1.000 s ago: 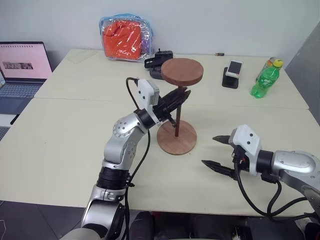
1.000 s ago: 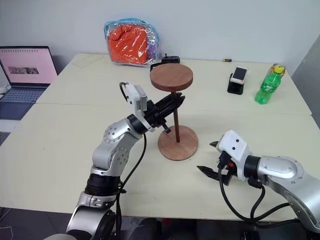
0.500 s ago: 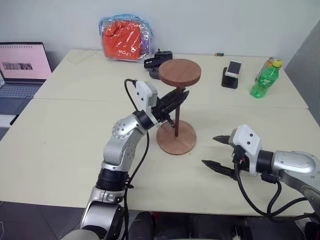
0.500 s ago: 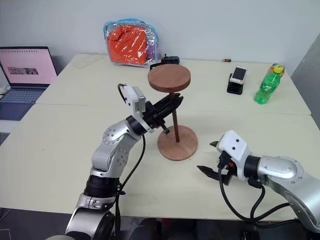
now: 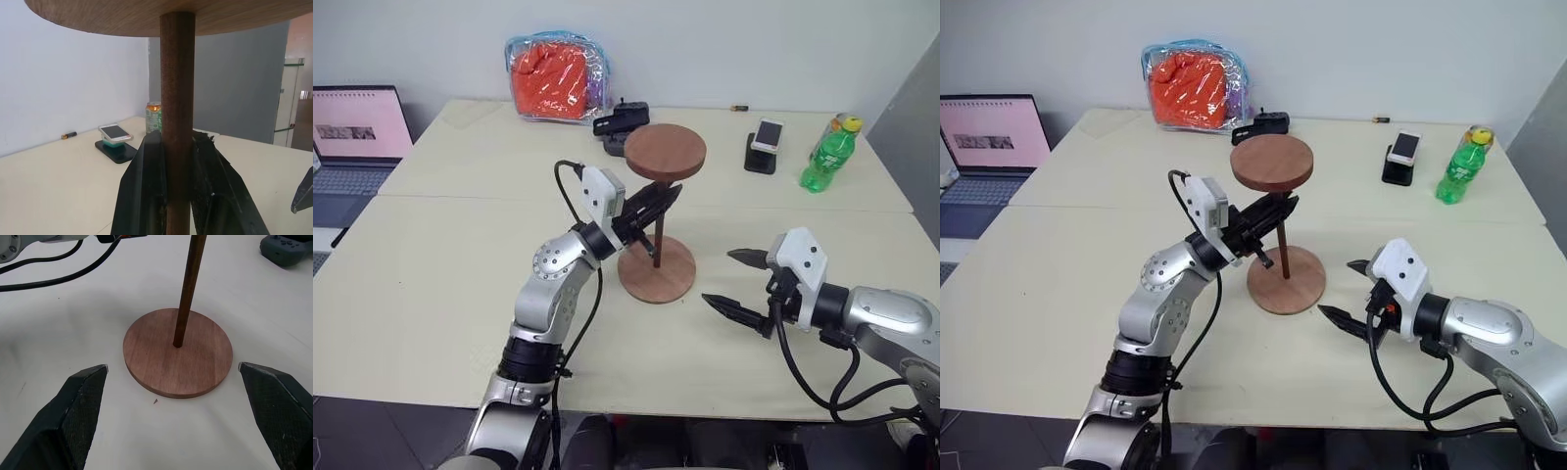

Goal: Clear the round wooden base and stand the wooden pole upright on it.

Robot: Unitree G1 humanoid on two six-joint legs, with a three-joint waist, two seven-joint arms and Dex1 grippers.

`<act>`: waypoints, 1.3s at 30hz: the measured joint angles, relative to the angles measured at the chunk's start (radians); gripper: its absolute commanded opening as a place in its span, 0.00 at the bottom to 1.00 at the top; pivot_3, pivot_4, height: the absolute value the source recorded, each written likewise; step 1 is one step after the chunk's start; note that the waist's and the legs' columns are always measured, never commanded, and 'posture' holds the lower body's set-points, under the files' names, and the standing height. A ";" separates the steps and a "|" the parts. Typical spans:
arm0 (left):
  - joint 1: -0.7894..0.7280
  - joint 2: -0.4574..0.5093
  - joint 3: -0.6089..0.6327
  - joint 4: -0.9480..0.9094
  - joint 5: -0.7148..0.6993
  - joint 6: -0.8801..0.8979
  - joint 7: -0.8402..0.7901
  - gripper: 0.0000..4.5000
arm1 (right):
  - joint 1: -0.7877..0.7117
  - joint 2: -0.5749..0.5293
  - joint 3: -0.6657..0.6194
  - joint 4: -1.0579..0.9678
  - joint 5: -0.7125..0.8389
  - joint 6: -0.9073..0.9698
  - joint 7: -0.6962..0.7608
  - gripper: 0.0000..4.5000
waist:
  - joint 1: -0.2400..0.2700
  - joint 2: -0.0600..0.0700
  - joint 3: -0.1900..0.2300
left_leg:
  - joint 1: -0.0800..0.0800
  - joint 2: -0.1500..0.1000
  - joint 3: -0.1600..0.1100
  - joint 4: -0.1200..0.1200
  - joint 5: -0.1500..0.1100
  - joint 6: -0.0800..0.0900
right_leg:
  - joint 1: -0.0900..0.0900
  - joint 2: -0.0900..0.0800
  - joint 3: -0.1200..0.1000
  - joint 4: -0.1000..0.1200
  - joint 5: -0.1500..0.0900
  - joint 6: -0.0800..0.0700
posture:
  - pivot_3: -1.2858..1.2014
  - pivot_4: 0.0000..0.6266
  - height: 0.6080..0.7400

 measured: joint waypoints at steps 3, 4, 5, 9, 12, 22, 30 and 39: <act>0.002 0.003 -0.002 -0.001 0.000 0.000 0.000 0.06 | 0.000 0.000 0.000 -0.005 0.006 0.000 0.000 1.00 | 0.000 0.000 0.000 | 0.005 0.000 0.000 -0.002 0.000 0.000 | 0.005 0.001 0.000 -0.003 0.000 0.000 | 0.52 0.24 1.00; 0.003 0.005 -0.006 -0.003 0.001 -0.002 0.000 0.06 | 0.000 0.000 0.000 -0.008 0.008 0.000 0.000 1.00 | 0.000 0.000 0.000 | 0.005 0.000 0.000 -0.002 0.000 0.000 | 0.006 0.001 0.000 -0.003 0.000 0.000 | 0.52 0.24 1.00; 0.003 0.008 -0.010 -0.007 0.002 -0.005 0.000 0.06 | 0.000 0.000 0.000 -0.011 0.009 0.000 0.000 1.00 | 0.000 0.000 0.000 | 0.006 0.000 0.000 -0.002 0.000 0.000 | 0.006 0.001 0.000 -0.003 0.000 0.000 | 0.52 0.24 1.00; 0.008 0.025 -0.022 -0.020 0.015 -0.005 0.001 0.24 | 0.000 0.000 0.000 -0.011 0.011 0.000 0.000 1.00 | 0.000 0.000 0.000 | 0.006 0.000 0.000 -0.002 0.000 0.000 | 0.006 0.002 0.001 -0.003 0.000 0.000 | 0.52 0.24 1.00; 0.044 0.050 -0.033 0.028 0.053 0.025 0.002 0.38 | 0.000 -0.002 0.000 -0.011 0.013 0.000 0.001 1.00 | -0.001 0.000 0.000 | 0.004 0.000 0.000 -0.003 0.000 0.000 | 0.004 0.002 0.001 -0.004 0.000 0.000 | 0.52 0.24 1.00; 0.050 0.066 -0.066 0.041 0.073 0.035 -0.061 0.78 | 0.014 -0.010 0.001 -0.017 0.012 -0.003 0.004 1.00 | 0.003 0.000 0.000 | -0.004 0.001 -0.006 -0.002 0.000 0.000 | 0.002 -0.001 -0.005 -0.010 0.001 0.001 | 0.52 0.24 1.00; -0.001 0.162 -0.067 0.058 0.116 0.032 -0.134 0.78 | 0.033 -0.024 -0.002 -0.018 -0.005 -0.032 0.025 1.00 | 0.002 0.000 0.000 | -0.005 0.000 -0.007 -0.002 0.000 0.000 | 0.002 -0.001 -0.007 -0.011 0.001 0.001 | 0.52 0.24 1.00; -0.011 0.387 -0.076 0.043 0.186 0.019 -0.276 0.78 | 0.075 -0.090 -0.091 0.015 -0.008 -0.096 0.118 1.00 | 0.001 0.001 0.001 | -0.005 0.000 -0.010 -0.003 0.000 0.000 | 0.002 -0.001 -0.007 -0.011 0.001 0.001 | 0.52 0.24 1.00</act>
